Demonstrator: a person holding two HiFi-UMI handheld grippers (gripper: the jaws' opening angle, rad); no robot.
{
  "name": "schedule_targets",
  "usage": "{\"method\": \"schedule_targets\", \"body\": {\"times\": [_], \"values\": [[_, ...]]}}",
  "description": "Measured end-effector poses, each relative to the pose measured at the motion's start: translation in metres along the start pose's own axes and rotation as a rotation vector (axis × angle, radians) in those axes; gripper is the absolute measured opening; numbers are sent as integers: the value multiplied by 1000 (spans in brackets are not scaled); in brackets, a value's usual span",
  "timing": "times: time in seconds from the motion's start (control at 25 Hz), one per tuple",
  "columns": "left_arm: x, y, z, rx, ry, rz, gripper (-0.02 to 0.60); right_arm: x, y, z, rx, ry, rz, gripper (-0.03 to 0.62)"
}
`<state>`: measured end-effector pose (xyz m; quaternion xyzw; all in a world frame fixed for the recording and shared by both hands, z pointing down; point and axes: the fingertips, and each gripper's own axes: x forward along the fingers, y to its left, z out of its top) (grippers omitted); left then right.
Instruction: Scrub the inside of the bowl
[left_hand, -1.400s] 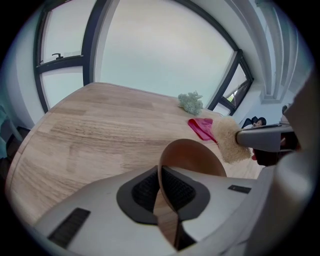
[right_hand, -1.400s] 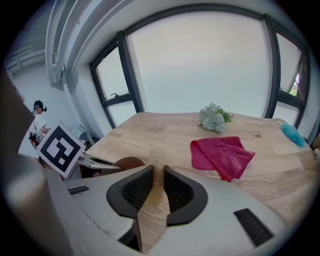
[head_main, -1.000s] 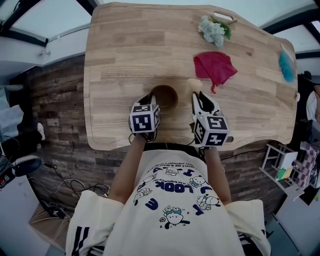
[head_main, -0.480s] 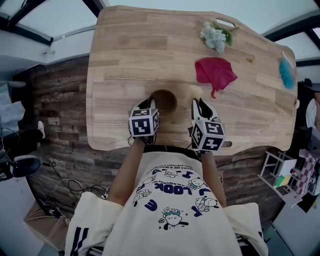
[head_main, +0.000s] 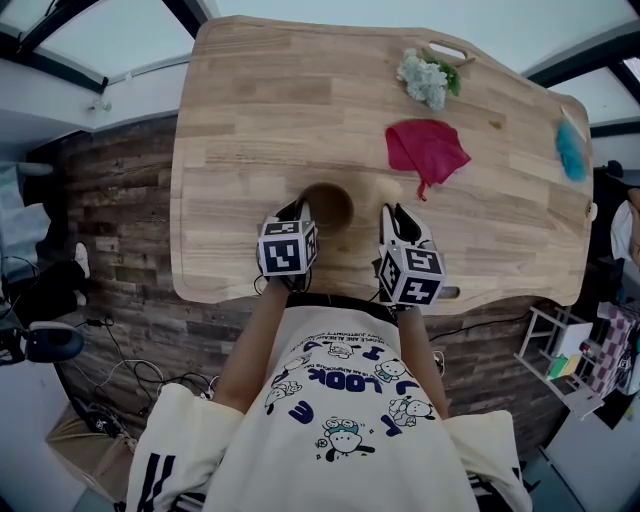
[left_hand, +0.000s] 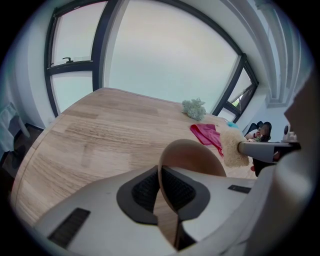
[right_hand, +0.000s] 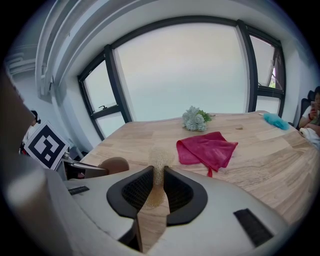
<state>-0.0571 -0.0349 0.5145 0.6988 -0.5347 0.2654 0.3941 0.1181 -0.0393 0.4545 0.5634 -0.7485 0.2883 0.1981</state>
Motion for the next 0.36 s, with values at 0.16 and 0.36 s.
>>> {"method": "schedule_targets", "body": {"times": [0.16, 0.36], "values": [[1, -6, 0, 4, 1, -5, 39, -1, -3, -3, 7, 7, 3, 78], [2, -10, -1, 8, 2, -5, 38, -3, -7, -6, 18, 12, 10, 78]]}}
